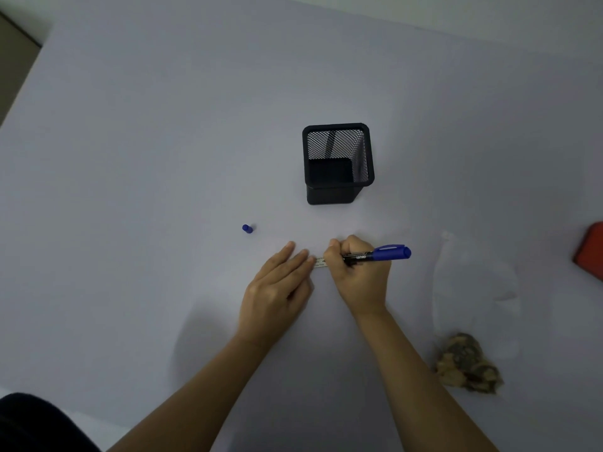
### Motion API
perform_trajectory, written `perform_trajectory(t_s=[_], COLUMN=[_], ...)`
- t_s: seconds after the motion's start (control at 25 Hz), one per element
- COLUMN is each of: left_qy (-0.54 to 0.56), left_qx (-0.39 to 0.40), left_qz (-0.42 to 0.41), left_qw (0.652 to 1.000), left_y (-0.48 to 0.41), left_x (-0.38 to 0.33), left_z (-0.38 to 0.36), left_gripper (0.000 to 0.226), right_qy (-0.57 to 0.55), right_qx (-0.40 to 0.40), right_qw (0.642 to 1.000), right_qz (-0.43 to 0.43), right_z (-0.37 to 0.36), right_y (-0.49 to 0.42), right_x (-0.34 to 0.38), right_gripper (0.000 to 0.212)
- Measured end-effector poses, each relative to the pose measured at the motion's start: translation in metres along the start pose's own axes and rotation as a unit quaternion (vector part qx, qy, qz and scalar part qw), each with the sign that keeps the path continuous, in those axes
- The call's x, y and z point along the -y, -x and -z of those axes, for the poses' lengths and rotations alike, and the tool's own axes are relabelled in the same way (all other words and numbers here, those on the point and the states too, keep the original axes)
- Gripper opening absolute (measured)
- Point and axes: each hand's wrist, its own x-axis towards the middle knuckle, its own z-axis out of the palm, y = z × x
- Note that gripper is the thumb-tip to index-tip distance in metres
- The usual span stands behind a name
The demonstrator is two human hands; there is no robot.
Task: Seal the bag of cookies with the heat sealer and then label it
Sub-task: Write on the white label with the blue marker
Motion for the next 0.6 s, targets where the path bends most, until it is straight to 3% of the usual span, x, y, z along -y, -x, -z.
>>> perform_trajectory(t_s=[0.6], left_qy=[-0.020], left_qx=[-0.001], left_qz=[-0.008], left_qw=[1.000], left_y=[0.0017], left_x=[0.0019], left_z=[-0.0029], left_gripper=[0.023], right_qy=[0.003], right_qx=[0.013], right_qw=[1.000], right_qz=[-0.011], right_z=[-0.0002], right_y=[0.0004], right_x=[-0.0007], right_gripper=[0.041])
